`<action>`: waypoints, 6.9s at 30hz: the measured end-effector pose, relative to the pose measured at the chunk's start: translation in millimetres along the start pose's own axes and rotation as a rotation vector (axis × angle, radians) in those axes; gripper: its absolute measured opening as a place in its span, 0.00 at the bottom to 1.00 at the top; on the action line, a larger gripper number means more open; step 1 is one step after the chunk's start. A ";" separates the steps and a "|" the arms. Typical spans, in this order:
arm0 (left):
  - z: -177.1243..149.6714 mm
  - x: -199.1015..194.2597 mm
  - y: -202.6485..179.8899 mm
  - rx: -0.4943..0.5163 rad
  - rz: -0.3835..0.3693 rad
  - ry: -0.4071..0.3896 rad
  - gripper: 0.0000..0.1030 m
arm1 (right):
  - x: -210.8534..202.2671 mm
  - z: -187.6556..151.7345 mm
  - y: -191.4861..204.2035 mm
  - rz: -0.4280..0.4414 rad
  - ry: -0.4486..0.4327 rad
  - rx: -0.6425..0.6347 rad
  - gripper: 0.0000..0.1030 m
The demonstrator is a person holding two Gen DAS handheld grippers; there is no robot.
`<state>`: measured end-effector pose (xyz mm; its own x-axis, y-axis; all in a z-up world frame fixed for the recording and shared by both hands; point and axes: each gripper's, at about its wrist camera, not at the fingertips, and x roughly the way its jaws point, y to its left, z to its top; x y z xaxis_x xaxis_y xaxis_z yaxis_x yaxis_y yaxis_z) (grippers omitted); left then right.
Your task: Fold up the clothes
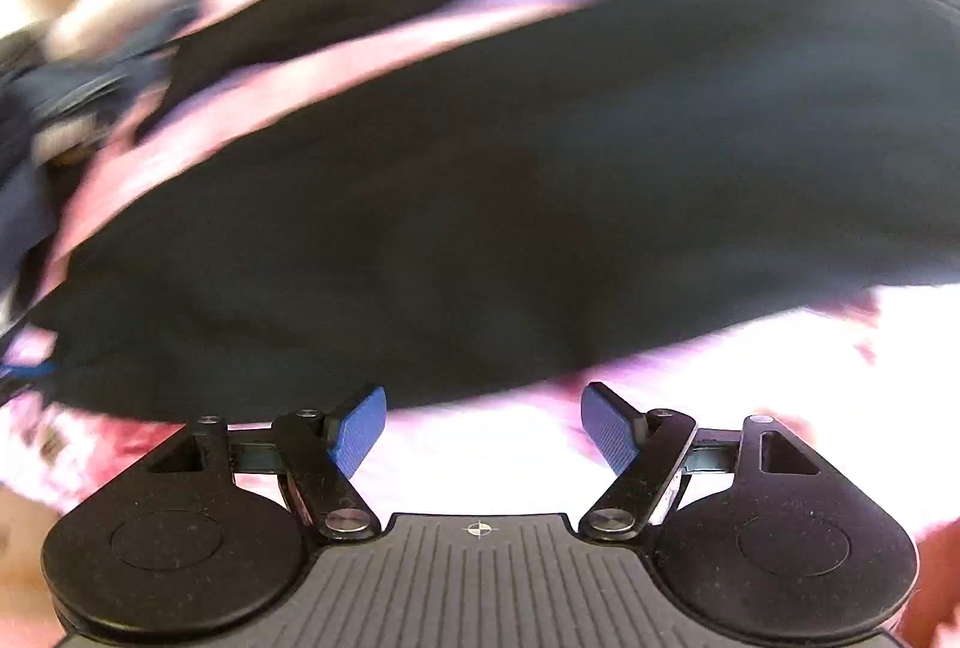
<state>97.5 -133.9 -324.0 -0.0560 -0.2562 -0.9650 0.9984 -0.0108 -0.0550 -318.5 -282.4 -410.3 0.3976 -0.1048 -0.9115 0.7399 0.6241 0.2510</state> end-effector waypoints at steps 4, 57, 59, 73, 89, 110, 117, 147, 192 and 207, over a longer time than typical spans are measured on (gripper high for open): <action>27.7 -32.7 -23.2 0.012 0.055 -0.025 0.29 | -68.5 16.9 -47.6 -0.144 -0.074 0.085 0.74; 32.4 -1.6 -209.1 0.562 0.411 -0.051 0.64 | -76.1 20.0 -150.8 -0.435 -0.033 -0.783 0.74; 19.7 20.4 -200.5 0.605 0.431 -0.023 0.64 | -63.0 14.8 -153.5 -0.466 -0.004 -0.792 0.74; -9.9 76.3 -150.4 0.694 0.434 -0.036 0.30 | -30.8 -30.4 -129.9 -0.527 -0.047 -0.994 0.74; 12.2 111.5 -181.1 0.555 0.709 0.039 0.06 | -5.8 -32.9 -256.8 -0.648 -0.170 -1.244 0.73; 113.5 -52.3 -179.2 0.400 0.795 0.056 0.02 | -138.0 64.7 -261.9 -0.489 -0.222 -1.267 0.03; 208.4 -60.5 -110.0 0.405 0.658 0.057 0.02 | -142.9 160.4 -227.8 -0.480 -0.141 -1.302 0.03; 442.6 146.6 38.1 0.334 0.636 0.255 0.23 | 62.6 426.8 -269.6 -0.302 0.108 -1.070 0.22; 549.7 193.6 -202.6 0.685 -0.063 -0.052 0.00 | 59.0 435.5 -331.5 -0.134 0.053 -0.926 0.15; 562.1 206.0 -190.3 0.479 0.065 -0.090 0.14 | 33.5 439.2 -350.2 -0.287 -0.119 -0.644 0.00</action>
<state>-102.0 -727.9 -368.2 -0.0144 -0.3530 -0.9355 0.8906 -0.4299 0.1485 -325.9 -844.5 -385.6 0.3189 -0.3940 -0.8620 0.3715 0.8887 -0.2687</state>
